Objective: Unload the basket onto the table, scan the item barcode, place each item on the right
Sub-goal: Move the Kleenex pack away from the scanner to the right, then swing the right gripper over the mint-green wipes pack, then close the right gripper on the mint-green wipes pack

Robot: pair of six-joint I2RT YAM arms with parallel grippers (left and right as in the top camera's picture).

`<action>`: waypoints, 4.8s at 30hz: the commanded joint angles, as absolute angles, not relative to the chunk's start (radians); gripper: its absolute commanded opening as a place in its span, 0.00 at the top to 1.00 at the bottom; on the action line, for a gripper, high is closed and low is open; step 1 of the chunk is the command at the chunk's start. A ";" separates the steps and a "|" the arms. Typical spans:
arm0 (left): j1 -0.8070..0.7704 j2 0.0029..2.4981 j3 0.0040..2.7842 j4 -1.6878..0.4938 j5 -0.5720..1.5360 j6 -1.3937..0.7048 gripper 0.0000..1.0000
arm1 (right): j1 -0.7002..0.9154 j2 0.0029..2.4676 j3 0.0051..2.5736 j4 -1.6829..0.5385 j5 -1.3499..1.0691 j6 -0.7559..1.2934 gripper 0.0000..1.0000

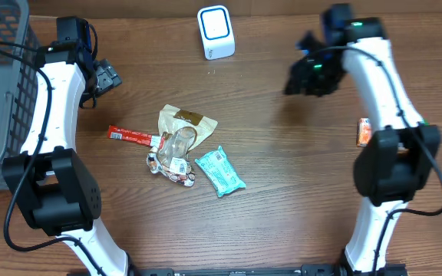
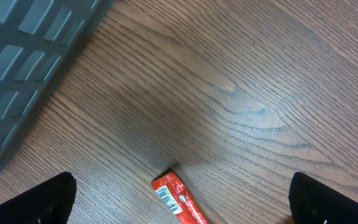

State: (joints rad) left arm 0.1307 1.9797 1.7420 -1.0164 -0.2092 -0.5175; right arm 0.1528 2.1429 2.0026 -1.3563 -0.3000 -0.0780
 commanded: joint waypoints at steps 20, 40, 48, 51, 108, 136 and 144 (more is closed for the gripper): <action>0.123 1.974 1.764 -1.016 -0.205 -0.524 0.00 | 0.847 2.157 2.002 -0.930 -0.323 -0.079 0.26; 0.123 1.974 1.764 -1.016 -0.205 -0.524 0.00 | 0.917 2.157 2.002 -1.146 -0.194 -0.078 0.59; 0.123 1.974 1.764 -1.016 -0.205 -0.524 0.00 | 0.916 2.157 1.998 -1.401 -0.091 -0.078 0.72; 0.123 1.974 1.764 -1.016 -0.205 -0.524 0.00 | 0.916 2.157 1.967 -1.438 -0.090 -0.078 0.71; 0.123 1.974 1.764 -1.016 -0.205 -0.524 0.00 | 0.537 2.156 1.694 -1.104 0.184 0.038 0.66; 0.123 1.974 1.764 -1.016 -0.205 -0.524 0.00 | 0.537 2.156 1.585 -0.999 0.162 0.038 0.72; 0.123 1.974 1.764 -1.016 -0.205 -0.524 0.00 | 0.537 2.156 1.538 -0.962 0.162 0.038 0.86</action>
State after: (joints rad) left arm 0.1307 1.9797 1.7420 -1.0168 -0.2092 -0.5175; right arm 0.5373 2.1368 1.5784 -0.9642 0.1909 0.0322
